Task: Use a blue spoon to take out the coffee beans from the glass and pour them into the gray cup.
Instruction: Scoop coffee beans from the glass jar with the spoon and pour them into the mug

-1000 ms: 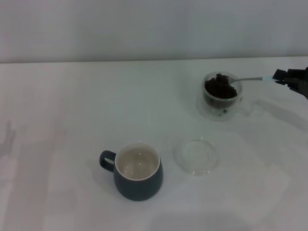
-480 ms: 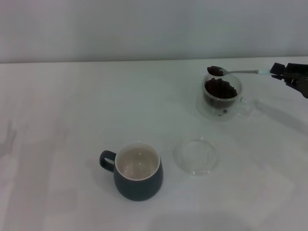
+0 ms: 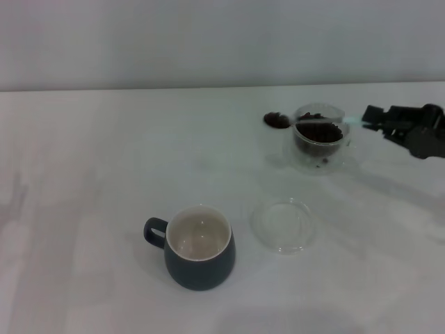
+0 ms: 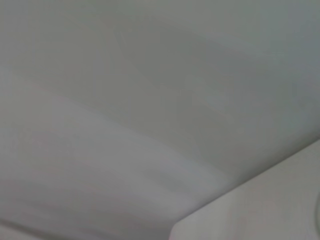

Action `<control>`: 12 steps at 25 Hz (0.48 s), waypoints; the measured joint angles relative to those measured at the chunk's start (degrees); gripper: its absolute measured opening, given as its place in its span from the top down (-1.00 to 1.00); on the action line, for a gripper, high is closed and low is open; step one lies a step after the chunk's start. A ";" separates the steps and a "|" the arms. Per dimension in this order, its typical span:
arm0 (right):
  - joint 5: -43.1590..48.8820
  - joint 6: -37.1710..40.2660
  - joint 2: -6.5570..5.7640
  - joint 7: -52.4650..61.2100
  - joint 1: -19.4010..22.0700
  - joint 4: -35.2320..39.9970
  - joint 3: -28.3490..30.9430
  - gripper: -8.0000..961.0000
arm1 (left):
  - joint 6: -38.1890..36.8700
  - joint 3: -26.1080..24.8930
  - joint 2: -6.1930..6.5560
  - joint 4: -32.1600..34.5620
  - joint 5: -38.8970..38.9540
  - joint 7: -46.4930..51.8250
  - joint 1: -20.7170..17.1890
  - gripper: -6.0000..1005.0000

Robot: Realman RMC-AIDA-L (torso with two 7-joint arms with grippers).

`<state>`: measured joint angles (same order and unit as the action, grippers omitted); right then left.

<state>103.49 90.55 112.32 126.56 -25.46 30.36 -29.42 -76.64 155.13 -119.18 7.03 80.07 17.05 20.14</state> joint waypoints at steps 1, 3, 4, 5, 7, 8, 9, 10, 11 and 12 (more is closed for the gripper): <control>0.11 0.55 0.23 0.00 -0.12 -0.01 -0.61 0.62 | 0.05 0.00 -0.01 0.00 -0.01 0.00 0.06 -0.66; 0.07 1.46 0.72 0.00 -0.45 0.14 -2.93 0.62 | 0.11 0.00 -0.01 0.01 0.00 0.00 0.14 -0.66; -0.01 1.74 0.99 0.00 -0.71 0.31 -4.20 0.62 | 0.14 0.00 -0.01 0.04 0.00 0.00 0.16 -0.66; -0.13 1.91 1.26 -0.01 -0.99 0.49 -5.45 0.62 | 0.18 0.00 -0.01 0.10 0.01 0.00 0.18 -0.66; -0.23 2.04 1.88 -0.11 -1.75 0.67 -7.60 0.61 | 0.21 0.00 -0.04 0.21 0.00 0.00 0.26 -0.66; -0.24 2.09 2.14 -0.22 -2.23 0.71 -8.72 0.61 | 0.22 0.00 -0.06 0.24 0.00 0.00 0.28 -0.66; -0.24 2.16 2.33 -0.40 -2.73 0.72 -9.88 0.61 | 0.24 0.00 -0.08 0.31 0.00 0.00 0.30 -0.66; -0.24 2.23 2.41 -0.60 -3.27 0.73 -11.09 0.61 | 0.26 0.00 -0.09 0.38 0.00 0.00 0.31 -0.66; -0.24 2.26 2.49 -0.76 -3.70 0.73 -12.04 0.61 | 0.27 0.00 -0.09 0.45 0.00 0.00 0.31 -0.66; -0.24 2.27 2.54 -0.94 -4.10 0.74 -12.79 0.61 | 0.27 0.00 -0.09 0.47 0.00 0.00 0.31 -0.66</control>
<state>103.25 92.82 114.86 125.62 -29.56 31.09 -42.21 -76.38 155.13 -119.27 7.50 80.07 17.05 20.45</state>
